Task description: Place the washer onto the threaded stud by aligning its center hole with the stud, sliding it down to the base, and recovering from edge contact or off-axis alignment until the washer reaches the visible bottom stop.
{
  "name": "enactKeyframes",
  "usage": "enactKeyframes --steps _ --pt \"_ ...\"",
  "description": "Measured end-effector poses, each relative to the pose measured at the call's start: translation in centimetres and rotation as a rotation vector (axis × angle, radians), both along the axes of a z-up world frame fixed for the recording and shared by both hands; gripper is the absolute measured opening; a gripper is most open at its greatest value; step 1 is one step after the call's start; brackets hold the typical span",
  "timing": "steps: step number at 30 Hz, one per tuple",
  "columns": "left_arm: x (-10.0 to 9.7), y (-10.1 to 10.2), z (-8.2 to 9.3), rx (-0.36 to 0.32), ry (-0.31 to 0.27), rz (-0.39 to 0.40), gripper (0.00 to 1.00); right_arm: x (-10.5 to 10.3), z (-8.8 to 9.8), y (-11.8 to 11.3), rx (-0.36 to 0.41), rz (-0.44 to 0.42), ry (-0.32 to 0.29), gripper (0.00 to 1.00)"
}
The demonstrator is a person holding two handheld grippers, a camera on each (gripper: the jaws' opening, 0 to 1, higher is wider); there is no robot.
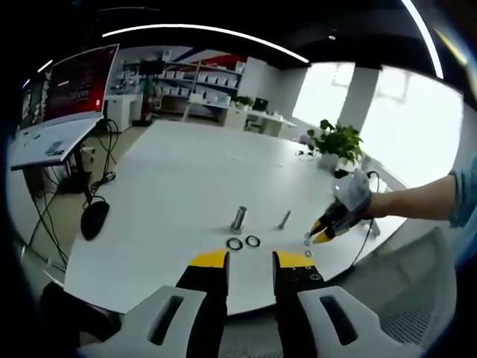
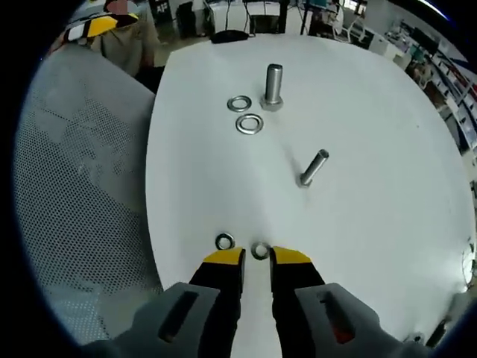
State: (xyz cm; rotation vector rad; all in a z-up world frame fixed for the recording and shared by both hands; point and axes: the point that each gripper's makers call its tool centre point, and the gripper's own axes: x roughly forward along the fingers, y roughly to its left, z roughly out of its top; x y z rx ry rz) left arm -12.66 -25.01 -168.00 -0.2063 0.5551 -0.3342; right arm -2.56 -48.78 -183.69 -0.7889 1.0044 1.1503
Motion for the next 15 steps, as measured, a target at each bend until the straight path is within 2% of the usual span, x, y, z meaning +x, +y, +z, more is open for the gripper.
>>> enactKeyframes --steps 7,15 --pt "-0.03 -0.01 -0.07 0.001 0.004 -0.001 0.21 0.11 -0.87 -0.37 -0.037 0.02 0.008 0.16" --pt "-0.05 -0.02 -0.08 0.001 0.005 0.0 0.2 0.37 -1.03 -0.47 -0.036 0.014 0.022 0.16"
